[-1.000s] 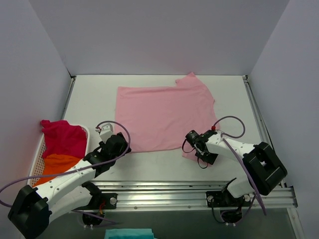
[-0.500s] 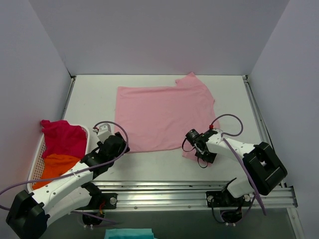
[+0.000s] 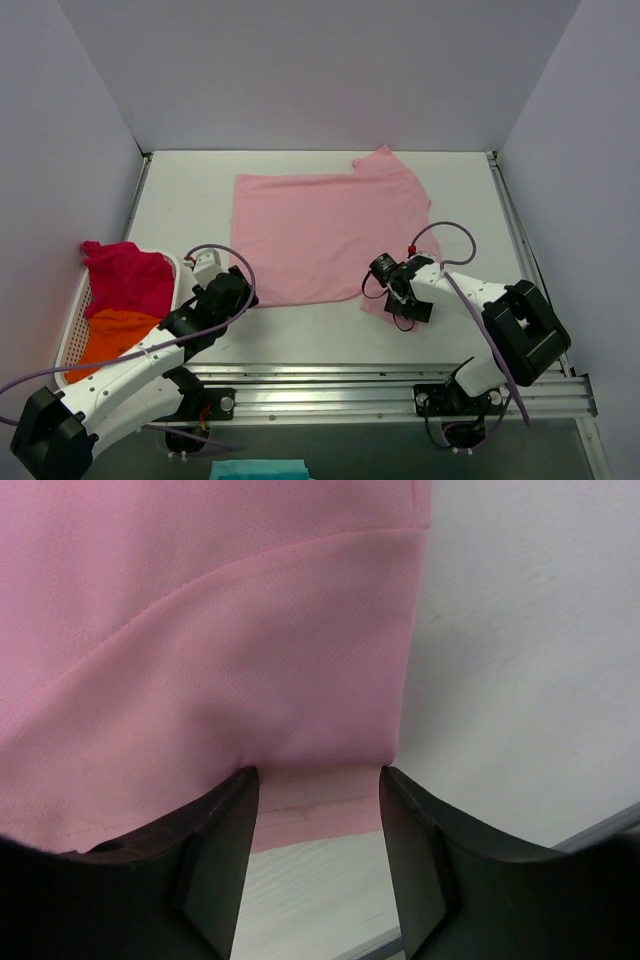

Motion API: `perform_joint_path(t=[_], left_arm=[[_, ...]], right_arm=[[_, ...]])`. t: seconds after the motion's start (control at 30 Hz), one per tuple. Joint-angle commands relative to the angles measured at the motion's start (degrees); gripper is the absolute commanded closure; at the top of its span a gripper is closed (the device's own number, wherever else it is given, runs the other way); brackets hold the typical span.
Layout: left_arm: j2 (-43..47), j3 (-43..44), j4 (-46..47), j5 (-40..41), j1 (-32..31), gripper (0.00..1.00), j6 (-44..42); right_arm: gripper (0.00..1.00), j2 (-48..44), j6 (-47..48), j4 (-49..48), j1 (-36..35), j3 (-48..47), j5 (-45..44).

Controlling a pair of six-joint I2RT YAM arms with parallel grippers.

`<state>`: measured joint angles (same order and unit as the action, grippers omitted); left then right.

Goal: Fold and stack the t-shirts
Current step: Grap the side of the flattened tshirt closest away from the robot with both arms

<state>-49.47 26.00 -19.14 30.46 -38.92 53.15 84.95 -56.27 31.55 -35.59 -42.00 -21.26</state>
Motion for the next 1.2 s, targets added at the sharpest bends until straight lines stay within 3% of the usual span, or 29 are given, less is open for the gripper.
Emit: perform_joint_path(t=[0.0, 0.13, 0.37, 0.5, 0.63, 0.7, 0.73, 1.17], left_arm=[[0.6, 0.7, 0.1, 1.3, -0.2, 0.28, -0.7], [0.5, 0.7, 0.2, 1.4, -0.2, 0.28, -0.7], [-0.1, 0.7, 1.1, 1.4, -0.2, 0.28, -1.0], [-0.1, 0.8, 1.2, 1.4, -0.2, 0.28, -1.1], [-0.2, 0.6, 1.1, 1.4, -0.2, 0.28, -1.1], [-0.2, 0.5, 1.4, 1.4, -0.2, 0.28, -1.1], [-0.3, 0.6, 1.3, 1.4, -0.2, 0.28, -1.1], [-0.1, 2.7, -7.8, 3.3, -0.2, 0.31, 5.4]], right_arm=[[0.44, 4.4, 2.9, -3.9, -0.1, 2.6, 11.3], [0.33, 5.2, 4.5, -4.7, 0.3, 2.1, 12.0], [0.33, 7.4, 6.0, -8.9, 0.5, 2.0, 18.3], [0.48, 10.1, 5.7, -13.9, 0.5, 3.5, 20.6], [0.77, 11.6, 5.7, -15.9, 0.5, 4.1, 20.6], [0.84, 11.4, 5.6, -16.3, 0.4, 4.3, 20.6], [0.97, 11.2, 5.6, -16.2, 0.4, 4.3, 20.6], [1.0, -2.6, 0.2, -5.2, 0.5, 0.0, 5.1]])
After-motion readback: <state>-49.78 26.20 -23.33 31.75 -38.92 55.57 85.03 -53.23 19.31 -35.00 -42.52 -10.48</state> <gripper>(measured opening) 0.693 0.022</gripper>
